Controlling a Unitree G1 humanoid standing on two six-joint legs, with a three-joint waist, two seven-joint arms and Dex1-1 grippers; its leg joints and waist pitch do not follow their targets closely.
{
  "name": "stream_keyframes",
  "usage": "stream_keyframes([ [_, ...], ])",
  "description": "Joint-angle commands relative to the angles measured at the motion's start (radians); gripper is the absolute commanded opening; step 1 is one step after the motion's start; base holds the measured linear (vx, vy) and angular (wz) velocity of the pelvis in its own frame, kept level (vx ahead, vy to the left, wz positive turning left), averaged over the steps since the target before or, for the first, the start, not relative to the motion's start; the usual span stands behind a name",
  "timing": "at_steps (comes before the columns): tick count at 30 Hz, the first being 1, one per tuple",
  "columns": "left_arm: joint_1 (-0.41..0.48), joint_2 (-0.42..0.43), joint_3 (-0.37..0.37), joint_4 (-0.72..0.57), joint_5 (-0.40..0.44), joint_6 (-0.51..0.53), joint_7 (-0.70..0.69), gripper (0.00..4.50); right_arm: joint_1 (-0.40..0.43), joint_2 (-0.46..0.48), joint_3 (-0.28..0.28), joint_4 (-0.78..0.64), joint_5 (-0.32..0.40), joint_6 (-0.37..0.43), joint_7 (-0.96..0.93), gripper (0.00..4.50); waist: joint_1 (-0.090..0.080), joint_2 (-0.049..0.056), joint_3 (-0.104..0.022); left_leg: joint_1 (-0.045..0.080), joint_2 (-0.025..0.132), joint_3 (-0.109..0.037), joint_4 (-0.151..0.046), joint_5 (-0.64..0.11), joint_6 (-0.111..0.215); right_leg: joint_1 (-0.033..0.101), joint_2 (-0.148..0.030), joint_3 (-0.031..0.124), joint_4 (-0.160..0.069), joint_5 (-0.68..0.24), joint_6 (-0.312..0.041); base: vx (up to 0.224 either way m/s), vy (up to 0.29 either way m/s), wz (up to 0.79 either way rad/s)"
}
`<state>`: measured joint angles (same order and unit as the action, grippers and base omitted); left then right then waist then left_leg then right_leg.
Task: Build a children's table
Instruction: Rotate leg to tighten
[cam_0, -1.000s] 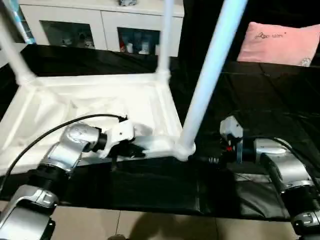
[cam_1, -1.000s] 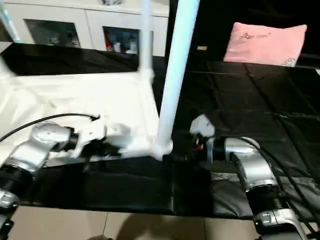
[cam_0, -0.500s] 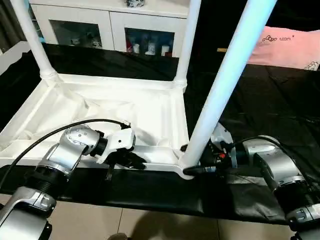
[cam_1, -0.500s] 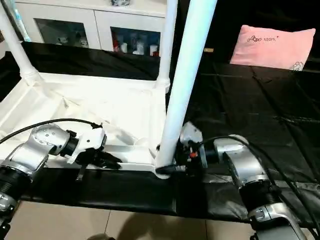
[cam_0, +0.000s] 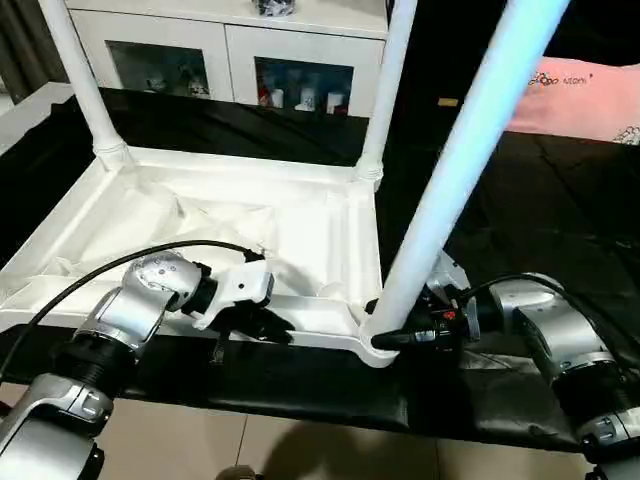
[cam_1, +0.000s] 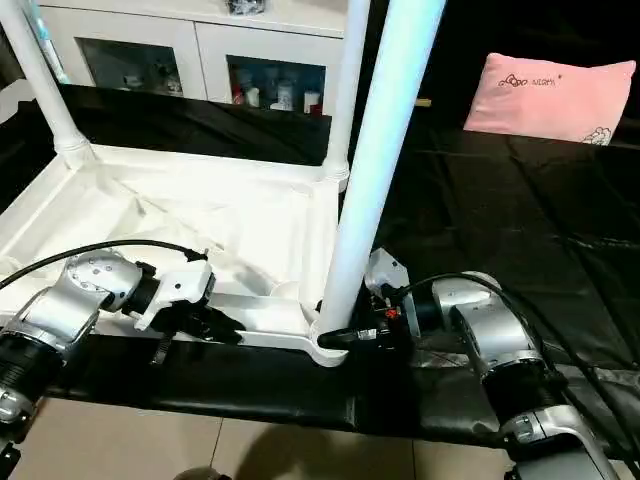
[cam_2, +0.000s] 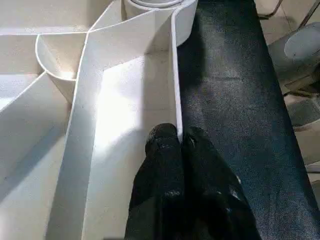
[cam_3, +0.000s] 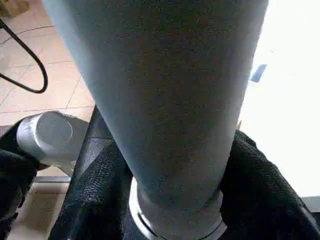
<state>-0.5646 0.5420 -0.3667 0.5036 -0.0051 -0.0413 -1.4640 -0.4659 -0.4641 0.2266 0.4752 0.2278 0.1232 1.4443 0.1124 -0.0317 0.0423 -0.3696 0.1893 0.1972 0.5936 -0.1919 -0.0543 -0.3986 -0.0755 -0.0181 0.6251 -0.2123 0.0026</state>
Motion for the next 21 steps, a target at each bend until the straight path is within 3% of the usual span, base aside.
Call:
stream_keyframes([
  [1, 0.013, 0.003, -0.056, 0.012, 0.042, -0.005, -0.033, 0.0, 0.006, -0.011, 0.006, -0.006, -0.001, 0.008, 0.026, 2.13, -0.004, 0.002, -0.059, 0.019, 0.044, -0.011, -0.063, -0.124, 0.052, 0.041, -0.055, 0.026, -0.054, 0.009, -0.277, 0.0, 0.0, 0.0],
  [7, 0.021, 0.0, -0.051, 0.018, 0.042, 0.004, -0.015, 0.0, 0.047, -0.001, 0.014, -0.044, 0.009, 0.016, 0.016, 2.08, -0.002, 0.003, -0.059, 0.019, 0.044, -0.012, -0.064, -0.133, 0.049, 0.042, -0.056, 0.026, -0.055, 0.001, -0.274, 0.0, 0.0, 0.0],
  [13, 0.029, -0.029, -0.015, 0.019, 0.027, 0.09, 0.067, 0.0, 0.094, 0.055, -0.03, -0.069, 0.029, 0.052, -0.111, 2.06, -0.003, 0.005, -0.053, 0.022, 0.044, -0.013, -0.07, -0.19, 0.024, 0.039, -0.057, 0.028, -0.067, -0.088, -0.259, 0.0, 0.0, 0.0],
  [16, 0.016, -0.078, 0.031, 0.021, 0.003, 0.166, 0.159, 0.0, 0.099, 0.134, -0.065, -0.033, 0.005, 0.071, -0.292, 2.05, -0.012, 0.006, -0.046, 0.023, 0.043, -0.015, -0.079, -0.257, -0.01, 0.032, -0.06, 0.032, -0.079, -0.217, -0.233, 0.0, 0.0, 0.0],
  [18, 0.006, -0.099, 0.047, 0.026, 0.0, 0.183, 0.202, 0.0, 0.096, 0.157, -0.07, -0.019, -0.009, 0.08, -0.349, 2.05, -0.024, 0.004, -0.04, 0.025, 0.039, -0.025, -0.085, -0.321, -0.04, 0.029, -0.065, 0.031, -0.094, -0.382, -0.186, 0.0, 0.0, 0.0],
  [20, -0.034, -0.168, 0.096, 0.045, -0.002, 0.262, 0.351, 0.0, 0.08, 0.246, -0.11, 0.013, -0.006, 0.136, -0.512, 2.04, -0.035, 0.004, -0.037, 0.027, 0.041, -0.027, -0.09, -0.341, -0.05, 0.023, -0.063, 0.032, -0.098, -0.427, -0.165, 0.0, 0.0, 0.0],
  [21, -0.036, -0.172, 0.099, 0.046, -0.002, 0.267, 0.36, 0.0, 0.079, 0.252, -0.112, 0.014, -0.005, 0.14, -0.522, 2.04, -0.037, 0.005, -0.034, 0.036, 0.04, -0.029, -0.089, -0.38, -0.058, 0.016, -0.065, 0.031, -0.108, -0.49, -0.152, 0.0, 0.0, 0.0],
])
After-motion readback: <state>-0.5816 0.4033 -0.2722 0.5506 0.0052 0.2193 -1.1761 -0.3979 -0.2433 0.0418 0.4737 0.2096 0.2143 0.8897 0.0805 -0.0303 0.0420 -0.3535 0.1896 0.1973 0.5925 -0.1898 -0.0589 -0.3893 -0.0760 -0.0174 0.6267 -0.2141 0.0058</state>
